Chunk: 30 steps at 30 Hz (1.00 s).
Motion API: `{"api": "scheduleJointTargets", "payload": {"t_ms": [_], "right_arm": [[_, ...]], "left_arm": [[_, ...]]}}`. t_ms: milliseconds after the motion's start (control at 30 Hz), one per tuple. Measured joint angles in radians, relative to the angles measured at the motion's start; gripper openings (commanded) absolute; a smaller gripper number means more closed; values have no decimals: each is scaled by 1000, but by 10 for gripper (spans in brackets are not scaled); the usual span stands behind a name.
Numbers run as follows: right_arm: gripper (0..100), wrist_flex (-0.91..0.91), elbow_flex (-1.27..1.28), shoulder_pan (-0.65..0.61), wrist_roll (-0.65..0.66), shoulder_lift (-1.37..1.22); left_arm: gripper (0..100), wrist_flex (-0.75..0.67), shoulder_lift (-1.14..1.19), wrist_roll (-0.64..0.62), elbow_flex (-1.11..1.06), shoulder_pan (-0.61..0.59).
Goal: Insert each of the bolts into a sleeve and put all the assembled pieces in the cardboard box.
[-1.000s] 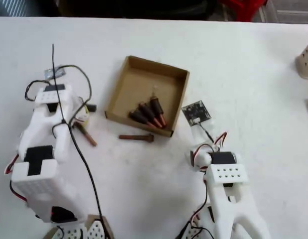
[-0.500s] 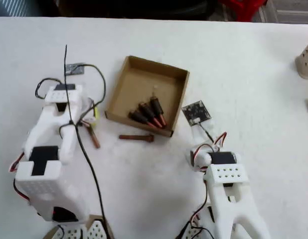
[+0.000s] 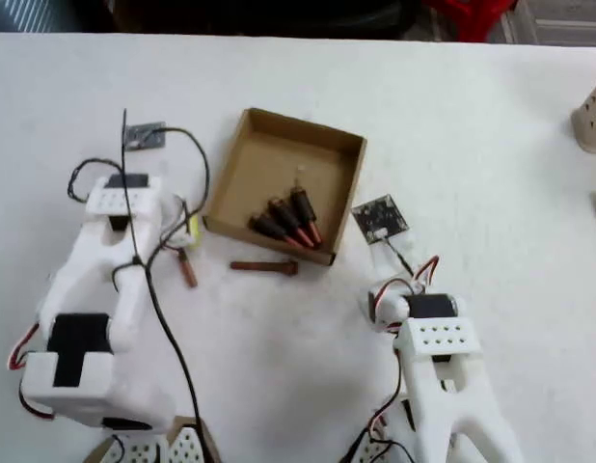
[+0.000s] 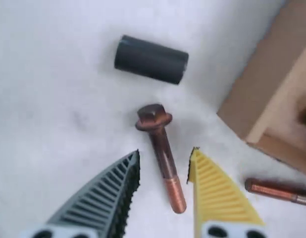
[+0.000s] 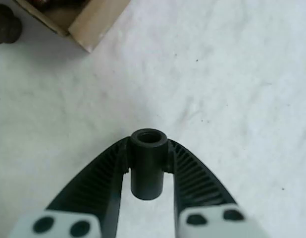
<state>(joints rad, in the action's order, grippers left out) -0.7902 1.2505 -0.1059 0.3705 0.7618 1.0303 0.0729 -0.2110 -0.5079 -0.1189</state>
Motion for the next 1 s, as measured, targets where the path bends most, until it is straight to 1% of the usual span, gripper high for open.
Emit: {"api": "scheduleJointTargets", "payload": {"t_ms": [100, 267, 400, 533, 600, 700, 767, 833, 1000], "right_arm": [[17, 0, 0, 0, 0, 0], [17, 0, 0, 0, 0, 0], [17, 0, 0, 0, 0, 0], [17, 0, 0, 0, 0, 0], [17, 0, 0, 0, 0, 0], [17, 0, 0, 0, 0, 0], [17, 0, 0, 0, 0, 0], [17, 0, 0, 0, 0, 0], [17, 0, 6, -6, 0, 0]], "left_arm": [[193, 0, -15, -2, -34, 17], [192, 9, 17, -106, -29, 17], [189, 14, 114, -160, 35, -15], [186, 78, 196, -187, 140, -18], [152, 81, 221, -189, 170, -18], [13, 81, 227, -189, 180, -15], [38, 78, 229, -189, 192, -8], [16, 77, 230, -190, 196, 0], [20, 77, 230, -190, 196, 2]]}}
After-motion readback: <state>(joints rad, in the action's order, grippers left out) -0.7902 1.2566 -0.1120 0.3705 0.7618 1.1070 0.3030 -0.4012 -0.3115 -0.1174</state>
